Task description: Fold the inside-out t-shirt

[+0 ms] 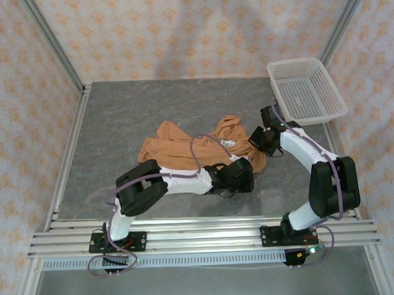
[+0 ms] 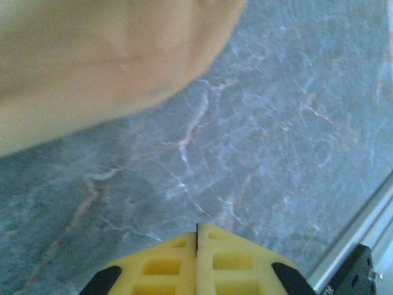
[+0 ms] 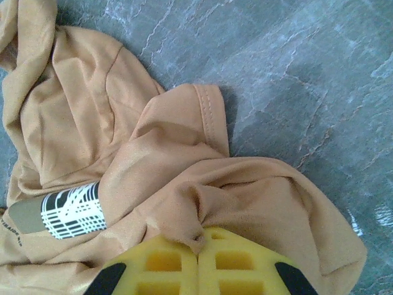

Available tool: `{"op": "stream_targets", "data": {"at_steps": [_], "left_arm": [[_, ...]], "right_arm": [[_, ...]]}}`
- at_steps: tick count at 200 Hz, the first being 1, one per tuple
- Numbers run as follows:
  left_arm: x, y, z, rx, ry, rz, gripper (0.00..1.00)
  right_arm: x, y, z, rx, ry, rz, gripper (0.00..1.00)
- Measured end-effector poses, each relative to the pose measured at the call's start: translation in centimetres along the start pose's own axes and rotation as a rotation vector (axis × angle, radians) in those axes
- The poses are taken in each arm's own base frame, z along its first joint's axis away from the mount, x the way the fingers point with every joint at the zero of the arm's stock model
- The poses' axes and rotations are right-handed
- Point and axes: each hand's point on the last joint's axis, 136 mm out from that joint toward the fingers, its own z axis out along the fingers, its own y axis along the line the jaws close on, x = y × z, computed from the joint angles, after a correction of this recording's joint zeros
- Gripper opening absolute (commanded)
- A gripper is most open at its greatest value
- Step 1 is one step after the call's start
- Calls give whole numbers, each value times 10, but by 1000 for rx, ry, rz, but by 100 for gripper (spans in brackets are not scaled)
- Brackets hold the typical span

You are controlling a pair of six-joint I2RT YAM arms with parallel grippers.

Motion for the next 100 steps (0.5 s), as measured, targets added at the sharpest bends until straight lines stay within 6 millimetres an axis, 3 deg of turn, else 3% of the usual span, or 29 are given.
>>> {"op": "stream_targets", "data": {"at_steps": [12, 28, 72, 100], "left_arm": [[-5, 4, -2, -18, -11, 25, 29], [-13, 5, -9, -41, -12, 53, 29], [-57, -16, -56, 16, -37, 101, 27], [-91, -21, -79, 39, -62, 124, 37]], "right_arm": [[4, -2, 0, 2, 10, -9, 28], [8, -7, -3, 12, 15, -29, 39], [9, -17, -30, 29, -43, -50, 46], [8, -27, -48, 51, -103, -50, 45]]}}
